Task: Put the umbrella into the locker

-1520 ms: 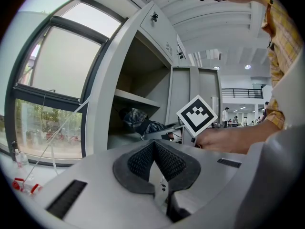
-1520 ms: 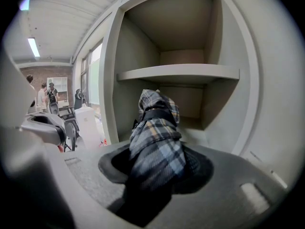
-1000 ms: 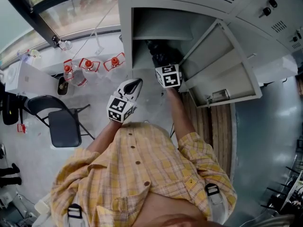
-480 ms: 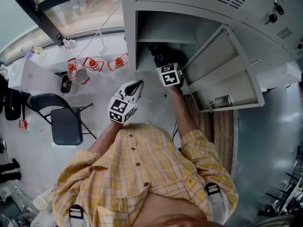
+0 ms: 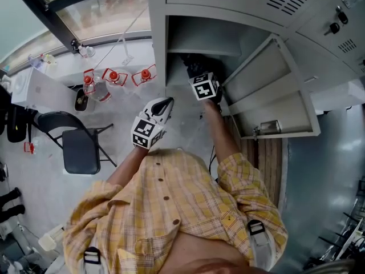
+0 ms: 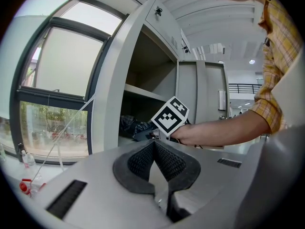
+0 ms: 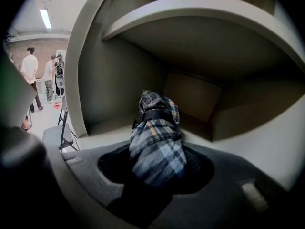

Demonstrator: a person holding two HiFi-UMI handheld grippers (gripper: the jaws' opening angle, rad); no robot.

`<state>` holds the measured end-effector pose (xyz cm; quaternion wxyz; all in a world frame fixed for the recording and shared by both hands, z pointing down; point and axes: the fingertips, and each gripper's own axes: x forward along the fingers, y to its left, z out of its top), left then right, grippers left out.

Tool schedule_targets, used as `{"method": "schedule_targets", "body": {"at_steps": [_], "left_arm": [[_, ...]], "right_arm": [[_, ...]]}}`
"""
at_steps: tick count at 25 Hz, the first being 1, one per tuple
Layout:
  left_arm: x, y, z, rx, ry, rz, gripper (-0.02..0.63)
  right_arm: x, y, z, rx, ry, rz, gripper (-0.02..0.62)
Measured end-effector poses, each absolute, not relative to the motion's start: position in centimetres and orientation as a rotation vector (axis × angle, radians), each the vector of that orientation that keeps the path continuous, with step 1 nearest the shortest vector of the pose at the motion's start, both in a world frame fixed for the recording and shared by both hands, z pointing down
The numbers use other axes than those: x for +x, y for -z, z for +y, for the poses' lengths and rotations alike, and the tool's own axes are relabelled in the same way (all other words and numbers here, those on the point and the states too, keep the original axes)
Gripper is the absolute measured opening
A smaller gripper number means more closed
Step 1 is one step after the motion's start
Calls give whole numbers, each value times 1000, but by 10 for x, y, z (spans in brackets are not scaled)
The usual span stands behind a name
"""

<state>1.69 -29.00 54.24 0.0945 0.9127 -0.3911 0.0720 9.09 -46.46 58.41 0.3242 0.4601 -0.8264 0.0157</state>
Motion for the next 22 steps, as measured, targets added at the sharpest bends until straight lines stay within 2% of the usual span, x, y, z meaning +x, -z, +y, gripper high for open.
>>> {"method": "schedule_targets", "body": {"at_steps": [22], "left_arm": [[8,-553,-292,2642,-204,-1144,5]], "right_arm": [[84,-591,-488,1155,-21,-2102,225]]}}
